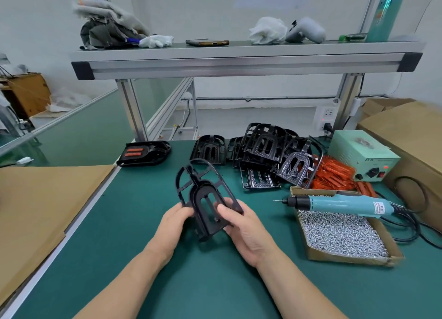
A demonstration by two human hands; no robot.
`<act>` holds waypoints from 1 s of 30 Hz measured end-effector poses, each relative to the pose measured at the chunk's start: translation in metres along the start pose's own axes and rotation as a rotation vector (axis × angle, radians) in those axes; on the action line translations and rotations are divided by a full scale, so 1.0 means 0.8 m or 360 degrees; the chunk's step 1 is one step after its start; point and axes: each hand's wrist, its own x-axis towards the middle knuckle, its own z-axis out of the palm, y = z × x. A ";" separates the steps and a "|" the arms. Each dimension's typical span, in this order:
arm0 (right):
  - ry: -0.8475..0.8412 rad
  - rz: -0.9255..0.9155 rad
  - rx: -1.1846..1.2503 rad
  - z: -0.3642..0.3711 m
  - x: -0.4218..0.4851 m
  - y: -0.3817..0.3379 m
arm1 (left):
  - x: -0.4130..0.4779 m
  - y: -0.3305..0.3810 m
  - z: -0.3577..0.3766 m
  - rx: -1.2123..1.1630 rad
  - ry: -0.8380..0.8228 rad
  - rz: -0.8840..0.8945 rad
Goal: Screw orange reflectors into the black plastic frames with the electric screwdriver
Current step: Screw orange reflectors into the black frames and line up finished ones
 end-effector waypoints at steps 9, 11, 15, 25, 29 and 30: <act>0.0288 0.0078 -0.0629 -0.022 0.006 -0.017 | -0.001 0.011 -0.008 0.0343 -0.0096 -0.0049; 0.0347 0.0087 -0.0692 -0.021 0.008 -0.014 | 0.000 0.005 -0.011 0.0337 -0.0110 -0.0042; 0.0454 -0.0008 -0.0773 -0.014 0.003 -0.011 | 0.000 -0.002 -0.022 0.0146 -0.0106 0.0006; 0.0620 -0.0244 -0.0956 -0.010 -0.005 -0.008 | -0.008 -0.013 -0.012 -0.0035 0.0139 0.0284; 0.0726 -0.0274 -0.0827 -0.018 0.000 -0.010 | -0.007 -0.020 -0.012 0.0084 0.0229 0.0392; 0.0743 -0.0247 -0.0746 -0.019 0.002 -0.010 | -0.007 -0.020 -0.011 0.0245 0.0190 0.0420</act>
